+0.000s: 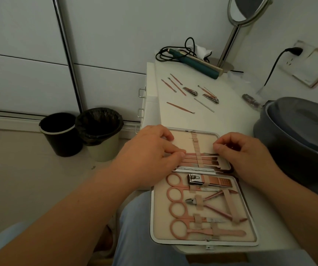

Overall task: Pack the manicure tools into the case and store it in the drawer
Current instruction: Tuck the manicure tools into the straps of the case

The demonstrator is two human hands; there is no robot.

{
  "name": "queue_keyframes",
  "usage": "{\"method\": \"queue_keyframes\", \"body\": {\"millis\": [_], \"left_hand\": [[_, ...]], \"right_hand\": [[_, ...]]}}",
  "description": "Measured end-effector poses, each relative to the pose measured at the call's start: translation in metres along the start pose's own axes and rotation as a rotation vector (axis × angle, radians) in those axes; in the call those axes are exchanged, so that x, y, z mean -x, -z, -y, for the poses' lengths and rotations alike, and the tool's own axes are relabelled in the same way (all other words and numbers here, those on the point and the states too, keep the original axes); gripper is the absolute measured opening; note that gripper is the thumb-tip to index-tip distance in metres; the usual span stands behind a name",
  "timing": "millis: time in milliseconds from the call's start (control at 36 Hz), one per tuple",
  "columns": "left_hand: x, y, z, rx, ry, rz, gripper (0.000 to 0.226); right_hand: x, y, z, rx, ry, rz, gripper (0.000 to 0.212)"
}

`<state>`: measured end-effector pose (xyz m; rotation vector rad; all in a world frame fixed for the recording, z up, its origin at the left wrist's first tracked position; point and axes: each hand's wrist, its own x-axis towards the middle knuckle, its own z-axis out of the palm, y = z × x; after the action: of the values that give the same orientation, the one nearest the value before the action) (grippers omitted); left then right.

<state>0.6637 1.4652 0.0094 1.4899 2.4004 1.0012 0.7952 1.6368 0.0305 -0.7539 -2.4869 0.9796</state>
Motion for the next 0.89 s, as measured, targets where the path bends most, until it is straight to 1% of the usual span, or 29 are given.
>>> {"method": "queue_keyframes", "body": {"millis": [111, 222, 278, 361, 417, 500, 556, 639, 750, 833, 889], "left_hand": [[0.0, -0.002, 0.001, -0.02, -0.022, -0.017, 0.03], [0.0, -0.003, 0.001, 0.029, -0.005, -0.037, 0.027], [0.001, -0.004, 0.001, 0.053, 0.001, -0.042, 0.026], [0.001, -0.003, 0.0, 0.119, 0.032, -0.058, 0.024], [0.002, -0.003, 0.0, 0.141, 0.041, -0.065, 0.027], [0.003, -0.003, -0.001, 0.14, 0.027, -0.064, 0.035], [0.004, -0.002, -0.002, 0.141, 0.027, -0.076, 0.037], [0.003, -0.002, -0.004, 0.138, 0.02, -0.096, 0.041], [0.003, -0.002, -0.004, 0.118, -0.003, -0.128, 0.043], [0.003, -0.003, -0.005, 0.11, -0.01, -0.146, 0.041], [0.003, -0.003, -0.005, 0.109, -0.017, -0.158, 0.04]], "right_hand": [[-0.001, 0.001, 0.001, 0.045, 0.002, 0.0, 0.01], [-0.018, 0.002, 0.005, 0.145, 0.039, -0.094, 0.012], [-0.034, 0.001, 0.01, 0.191, 0.062, -0.109, 0.01], [-0.063, -0.004, 0.016, 0.231, 0.065, -0.063, 0.006], [-0.082, -0.01, 0.019, 0.266, 0.04, -0.022, 0.002], [-0.104, -0.019, 0.021, 0.389, -0.012, 0.051, 0.028], [-0.113, -0.024, 0.023, 0.453, -0.026, 0.071, 0.034], [-0.121, -0.027, 0.027, 0.465, -0.036, 0.078, 0.03], [-0.126, -0.028, 0.029, 0.416, -0.046, 0.073, 0.018], [-0.125, -0.03, 0.031, 0.444, -0.052, 0.088, 0.016], [-0.124, -0.031, 0.034, 0.485, -0.07, 0.102, 0.02]]}}
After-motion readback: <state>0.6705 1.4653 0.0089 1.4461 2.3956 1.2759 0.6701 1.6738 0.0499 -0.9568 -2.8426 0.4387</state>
